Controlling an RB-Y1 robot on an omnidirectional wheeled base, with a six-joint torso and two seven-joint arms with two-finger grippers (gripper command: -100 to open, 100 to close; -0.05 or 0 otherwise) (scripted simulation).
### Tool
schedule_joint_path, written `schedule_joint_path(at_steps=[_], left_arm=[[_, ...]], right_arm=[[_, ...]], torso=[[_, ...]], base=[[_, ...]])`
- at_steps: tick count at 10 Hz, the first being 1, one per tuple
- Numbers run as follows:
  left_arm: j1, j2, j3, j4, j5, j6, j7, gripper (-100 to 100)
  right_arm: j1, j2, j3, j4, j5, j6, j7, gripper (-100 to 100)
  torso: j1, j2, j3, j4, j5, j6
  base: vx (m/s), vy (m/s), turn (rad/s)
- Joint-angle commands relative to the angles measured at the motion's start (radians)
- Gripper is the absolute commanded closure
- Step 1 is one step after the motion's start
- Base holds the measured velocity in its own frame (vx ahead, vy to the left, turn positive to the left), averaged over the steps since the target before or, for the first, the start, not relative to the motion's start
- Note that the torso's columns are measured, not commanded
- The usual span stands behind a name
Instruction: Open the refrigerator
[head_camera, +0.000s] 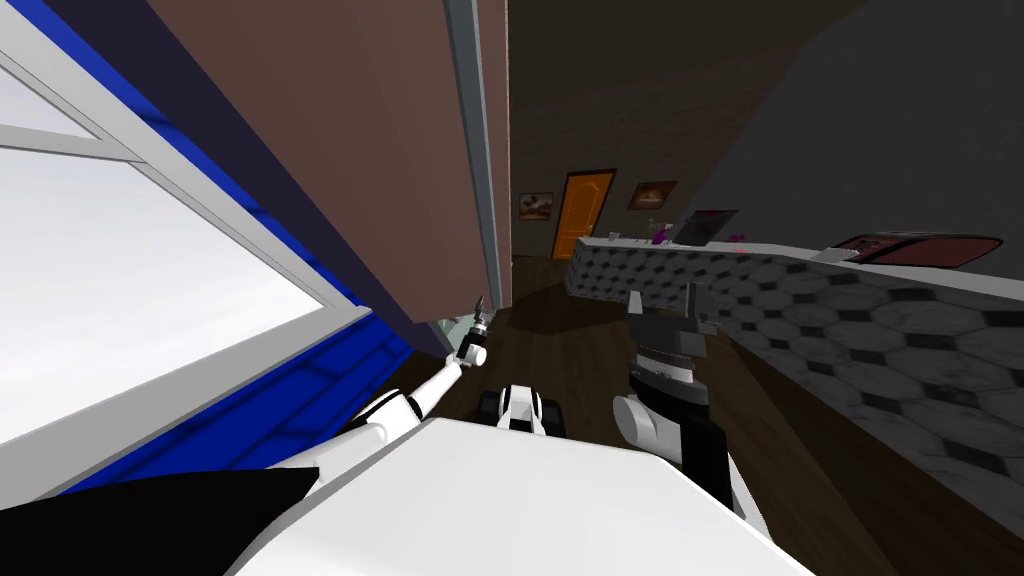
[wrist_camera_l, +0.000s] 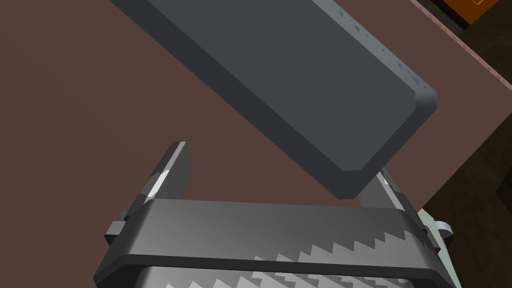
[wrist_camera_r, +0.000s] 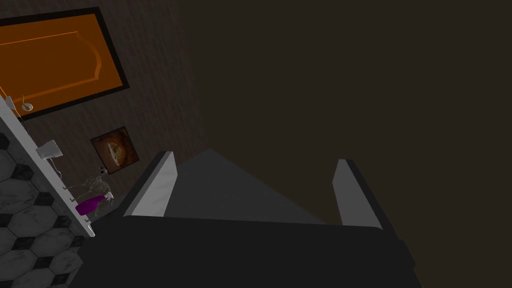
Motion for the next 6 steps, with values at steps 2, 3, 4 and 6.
schedule_joint_path(at_steps=[2,3,4,6], left_arm=[[0.004,0.0,-0.001,0.008,0.001,0.009,0.001,0],[0.006,0.0,-0.002,0.01,0.001,0.011,0.0,0],[0.009,0.0,-0.003,0.012,0.001,0.013,0.0,0],[0.011,0.0,-0.004,0.015,0.001,0.016,0.0,0]], right_arm=[[0.0,0.0,0.0,0.0,0.0,0.0,0.0,0],[0.0,0.0,0.0,0.0,0.0,0.0,0.0,0],[0.0,0.0,0.0,0.0,0.0,0.0,0.0,0],[0.0,0.0,0.0,0.0,0.0,0.0,0.0,0]], torso=[[0.002,-0.005,-0.003,-0.005,0.001,-0.001],[0.003,-0.008,-0.005,-0.007,0.002,-0.001],[0.004,-0.01,-0.006,-0.008,0.002,-0.001],[0.004,-0.012,-0.007,-0.01,0.003,-0.001]], base=[[0.0,0.0,0.0],[0.0,0.0,0.0],[0.0,0.0,0.0],[0.0,0.0,0.0]])
